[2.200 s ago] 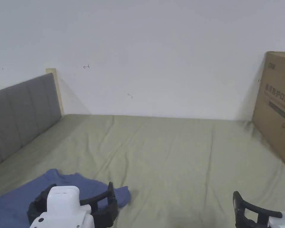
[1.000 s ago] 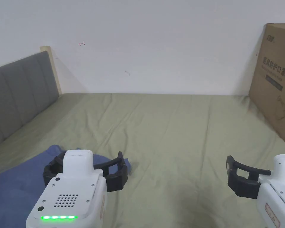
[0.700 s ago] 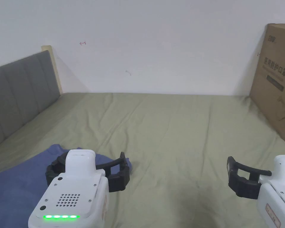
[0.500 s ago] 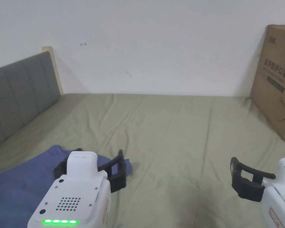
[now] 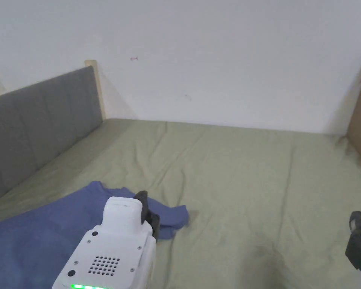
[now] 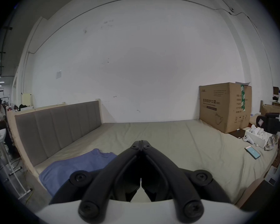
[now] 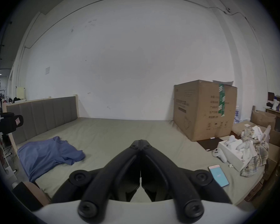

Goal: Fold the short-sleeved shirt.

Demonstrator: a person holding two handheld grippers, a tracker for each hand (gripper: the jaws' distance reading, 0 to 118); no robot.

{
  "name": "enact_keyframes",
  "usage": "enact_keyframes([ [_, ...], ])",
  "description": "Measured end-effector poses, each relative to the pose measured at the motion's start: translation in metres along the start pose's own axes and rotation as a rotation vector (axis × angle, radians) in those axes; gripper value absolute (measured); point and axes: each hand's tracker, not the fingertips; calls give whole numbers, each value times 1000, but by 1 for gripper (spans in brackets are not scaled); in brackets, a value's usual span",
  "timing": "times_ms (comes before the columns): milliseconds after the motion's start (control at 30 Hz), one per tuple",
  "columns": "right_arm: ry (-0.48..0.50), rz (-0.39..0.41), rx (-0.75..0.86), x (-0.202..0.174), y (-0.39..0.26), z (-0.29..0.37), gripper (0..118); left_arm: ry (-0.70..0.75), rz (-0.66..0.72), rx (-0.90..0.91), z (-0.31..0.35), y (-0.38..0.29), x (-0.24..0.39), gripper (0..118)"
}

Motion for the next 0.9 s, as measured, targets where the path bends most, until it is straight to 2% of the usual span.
enact_keyframes([
  [100,123,6,-5,-39,4,-12,0,111,-8,-12,22,-2,-38,0],
  [267,371,63,6,-123,6,-14,0,309,49,-39,66,-7,-107,0],
  [367,471,61,0,-155,7,-11,0,404,73,-56,86,-12,-135,0],
  [467,515,50,-16,-173,5,-8,0,436,89,-76,97,-20,-151,0],
  [633,529,92,-36,-173,-1,-16,0,405,96,-149,77,-40,-157,0],
  [733,516,121,-58,-164,-8,-25,0,317,105,-227,41,-54,-154,0],
  [900,487,119,-127,-146,-24,-52,0,155,167,-416,-64,-79,-158,0],
])
